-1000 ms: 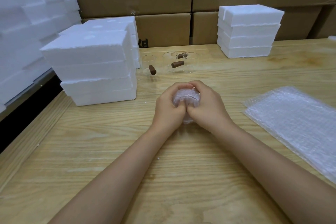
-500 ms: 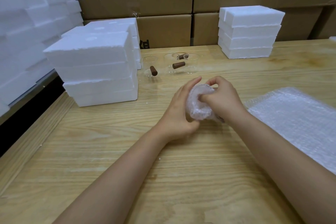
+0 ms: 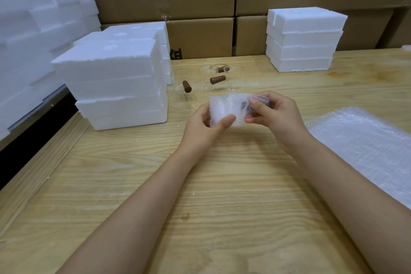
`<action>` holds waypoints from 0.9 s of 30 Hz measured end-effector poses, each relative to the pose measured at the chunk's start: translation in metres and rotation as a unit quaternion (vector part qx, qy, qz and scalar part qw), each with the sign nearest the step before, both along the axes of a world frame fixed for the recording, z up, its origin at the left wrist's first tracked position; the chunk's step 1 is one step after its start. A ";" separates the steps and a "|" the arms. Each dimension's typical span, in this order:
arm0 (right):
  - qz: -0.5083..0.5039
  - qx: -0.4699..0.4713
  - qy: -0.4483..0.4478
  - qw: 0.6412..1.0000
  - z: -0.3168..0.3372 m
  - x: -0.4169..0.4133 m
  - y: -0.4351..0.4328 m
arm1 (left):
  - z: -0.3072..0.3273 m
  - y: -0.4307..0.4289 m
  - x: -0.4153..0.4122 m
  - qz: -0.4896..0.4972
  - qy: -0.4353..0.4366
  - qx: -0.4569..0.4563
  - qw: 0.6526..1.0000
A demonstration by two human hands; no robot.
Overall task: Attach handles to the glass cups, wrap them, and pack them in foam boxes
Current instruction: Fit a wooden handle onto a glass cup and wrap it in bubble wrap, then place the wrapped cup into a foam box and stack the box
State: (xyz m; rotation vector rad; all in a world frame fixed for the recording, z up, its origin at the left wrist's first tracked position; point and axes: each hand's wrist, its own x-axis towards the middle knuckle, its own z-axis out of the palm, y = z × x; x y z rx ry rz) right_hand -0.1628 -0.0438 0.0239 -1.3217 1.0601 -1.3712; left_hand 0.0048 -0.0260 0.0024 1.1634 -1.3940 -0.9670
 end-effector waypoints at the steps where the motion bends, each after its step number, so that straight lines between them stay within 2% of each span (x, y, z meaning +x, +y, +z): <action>1: -0.003 0.010 -0.011 1.000 -0.001 -0.001 -0.002 | 0.002 0.001 0.000 -0.008 0.011 0.000 1.000; 5: 0.012 0.025 -0.038 0.999 -0.006 -0.003 -0.005 | 0.002 -0.001 0.001 -0.005 0.043 0.016 0.999; 10: 0.013 0.017 -0.043 0.999 -0.016 0.005 -0.006 | -0.006 -0.005 0.008 0.004 -0.008 0.029 1.000; 16: 0.003 0.019 -0.005 1.000 -0.027 0.006 -0.010 | -0.009 -0.003 0.004 0.015 -0.078 0.031 0.996; 18: -0.019 0.010 0.050 0.998 -0.030 0.008 -0.010 | -0.007 -0.002 0.003 0.038 -0.110 0.019 0.993; 21: -0.088 -0.041 0.200 0.975 -0.030 0.005 -0.010 | -0.004 0.003 0.002 0.042 -0.179 -0.009 0.983; 22: -0.106 -0.048 0.208 0.971 -0.028 0.003 -0.009 | -0.003 0.006 0.002 0.039 -0.200 -0.024 0.979; 25: -0.155 -0.037 0.116 0.980 -0.009 -0.007 -0.012 | 0.015 0.005 -0.005 0.041 -0.218 -0.132 0.966; 27: -0.217 -0.037 0.042 0.974 0.008 -0.019 -0.025 | 0.037 -0.011 -0.019 0.043 -0.188 -0.156 0.969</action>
